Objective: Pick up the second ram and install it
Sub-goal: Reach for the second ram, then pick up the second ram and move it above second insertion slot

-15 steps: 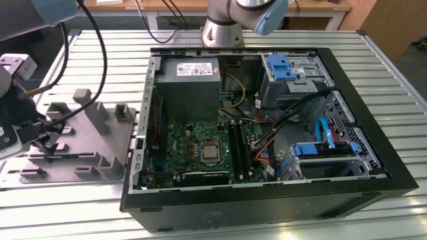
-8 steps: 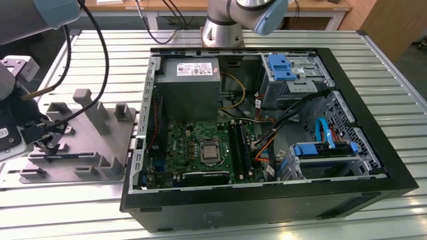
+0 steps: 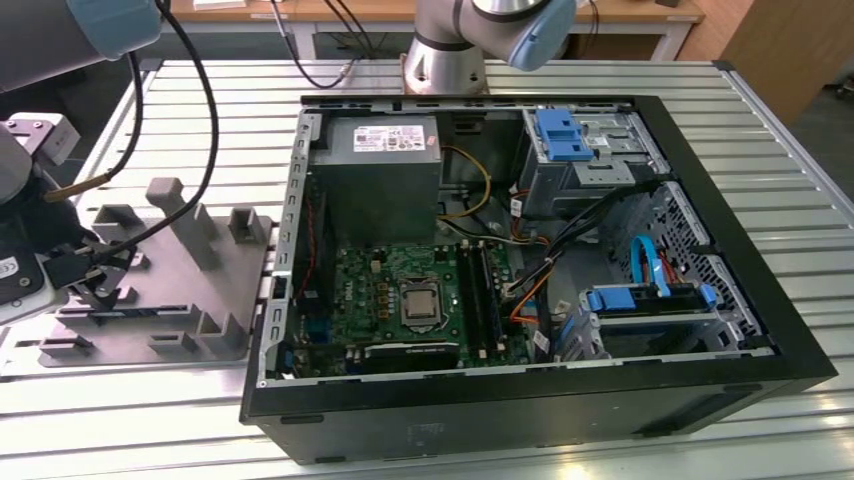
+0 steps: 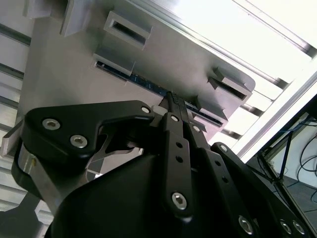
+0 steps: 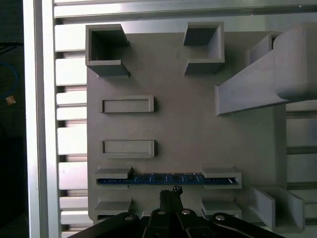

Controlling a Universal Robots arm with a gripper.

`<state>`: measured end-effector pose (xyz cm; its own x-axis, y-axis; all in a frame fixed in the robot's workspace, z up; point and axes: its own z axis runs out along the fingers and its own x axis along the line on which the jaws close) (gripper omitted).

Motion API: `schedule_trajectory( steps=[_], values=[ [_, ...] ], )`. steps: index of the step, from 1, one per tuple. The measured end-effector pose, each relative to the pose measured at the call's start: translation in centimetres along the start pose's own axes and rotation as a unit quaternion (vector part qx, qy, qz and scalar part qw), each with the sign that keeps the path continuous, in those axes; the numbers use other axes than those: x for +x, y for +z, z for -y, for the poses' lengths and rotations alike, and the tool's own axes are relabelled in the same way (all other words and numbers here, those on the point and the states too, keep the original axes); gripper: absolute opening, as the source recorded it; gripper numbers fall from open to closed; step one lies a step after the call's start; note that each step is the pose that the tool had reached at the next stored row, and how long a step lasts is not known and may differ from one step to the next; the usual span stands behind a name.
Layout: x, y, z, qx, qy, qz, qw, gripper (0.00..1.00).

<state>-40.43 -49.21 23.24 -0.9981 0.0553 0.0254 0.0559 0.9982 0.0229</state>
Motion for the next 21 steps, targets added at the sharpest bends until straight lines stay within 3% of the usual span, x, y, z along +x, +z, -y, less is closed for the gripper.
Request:
schedule_trajectory(
  steps=[12,17,21],
  values=[
    [0.00,0.01,0.00,0.0002,-0.008,-0.0002,1.0000,0.10],
    [0.00,0.01,0.00,0.0011,-0.047,-0.0010,0.9989,0.10],
    [0.00,0.01,0.00,0.0021,-0.083,-0.0019,0.9965,0.10]
  ],
)
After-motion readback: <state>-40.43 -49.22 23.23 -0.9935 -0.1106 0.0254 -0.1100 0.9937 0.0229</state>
